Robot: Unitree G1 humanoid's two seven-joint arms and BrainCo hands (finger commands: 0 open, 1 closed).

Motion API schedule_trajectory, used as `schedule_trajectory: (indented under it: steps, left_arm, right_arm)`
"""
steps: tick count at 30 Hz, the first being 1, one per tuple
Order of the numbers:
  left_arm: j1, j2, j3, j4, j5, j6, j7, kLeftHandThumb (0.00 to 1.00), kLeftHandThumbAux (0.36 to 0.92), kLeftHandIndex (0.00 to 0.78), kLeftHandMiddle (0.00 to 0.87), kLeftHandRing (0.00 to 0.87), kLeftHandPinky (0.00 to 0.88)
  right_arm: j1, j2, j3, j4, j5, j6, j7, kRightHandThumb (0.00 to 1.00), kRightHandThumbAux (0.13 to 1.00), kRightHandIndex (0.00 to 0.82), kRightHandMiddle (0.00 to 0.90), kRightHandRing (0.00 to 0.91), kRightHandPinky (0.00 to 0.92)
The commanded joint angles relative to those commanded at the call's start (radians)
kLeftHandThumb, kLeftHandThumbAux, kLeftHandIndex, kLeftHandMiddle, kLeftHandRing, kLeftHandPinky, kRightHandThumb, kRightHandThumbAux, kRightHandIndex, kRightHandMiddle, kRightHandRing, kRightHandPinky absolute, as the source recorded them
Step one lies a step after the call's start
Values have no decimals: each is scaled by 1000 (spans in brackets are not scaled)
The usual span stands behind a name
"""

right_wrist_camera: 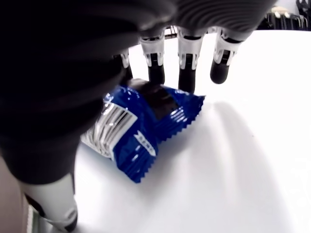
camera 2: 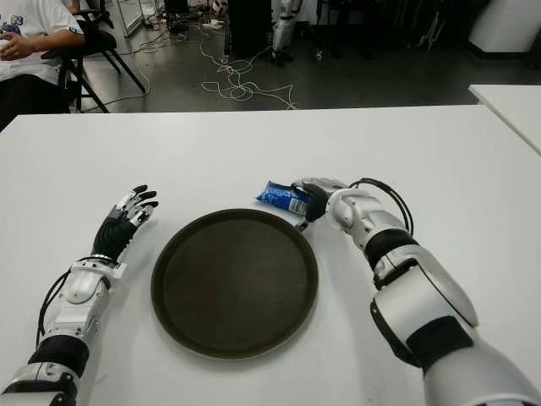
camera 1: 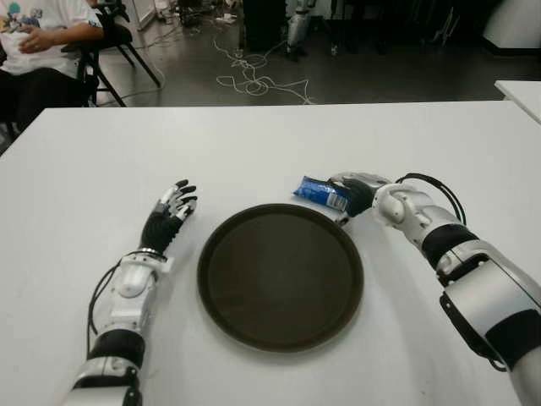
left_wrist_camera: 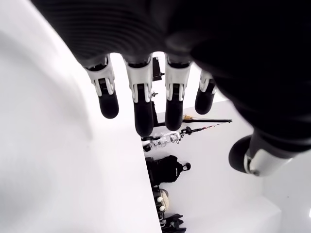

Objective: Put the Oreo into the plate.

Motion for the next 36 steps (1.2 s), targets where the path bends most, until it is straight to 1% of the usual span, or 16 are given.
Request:
schedule_trajectory:
  steps: [2,3,5,9,15,18,23,27,28,32,36]
  left_arm:
    - [0,0,0,0,0,0,-1,281,479,84,174,155,112]
    - [1,0,1,0,-3,-1,-4,281,479,84,174,155,113]
    - [3,0,3,-1,-7,-4,-8,280,478,86,175,159,126]
    - [8,0,5,-7,-13,-13,-13,292,485,85,168,156,130]
    - [16,1,2,-24,-12,-12,-7,294,493,79,165,152,128]
    - [21,1,3,-36,-11,-6,-2,286,498,79,165,150,129]
    - [28,0,5,-54,-11,9,7,261,498,90,171,154,133]
    - [39,3,-1,-76,3,20,25,240,494,90,166,148,126]
    - [45,5,-3,-89,5,31,27,237,494,90,166,148,125]
    - [58,9,-6,-119,10,53,30,244,515,92,170,146,120]
    - [64,9,-6,-131,13,54,32,249,522,92,172,148,122]
  right_arm:
    - [1,0,-2,0,1,0,-12,0,737,209,181,180,189]
    - [5,1,-7,0,5,-1,-30,0,735,216,186,185,194]
    - [11,1,-14,-1,11,-2,-59,0,725,265,219,219,220]
    - [19,4,-26,-1,18,7,-108,0,714,323,272,280,281]
    - [24,5,-33,-1,16,17,-153,0,707,354,311,332,341]
    - [25,5,-34,0,15,23,-167,0,698,365,340,386,382]
    - [26,5,-36,0,16,29,-166,0,691,385,363,406,413]
    - [27,3,-34,-1,15,27,-167,0,682,384,365,419,414]
    - [28,3,-34,-2,16,24,-170,0,682,385,366,423,415]
    - [32,2,-35,-4,17,17,-182,0,695,400,384,457,435]
    - [36,2,-35,-3,15,14,-190,0,703,398,382,442,426]
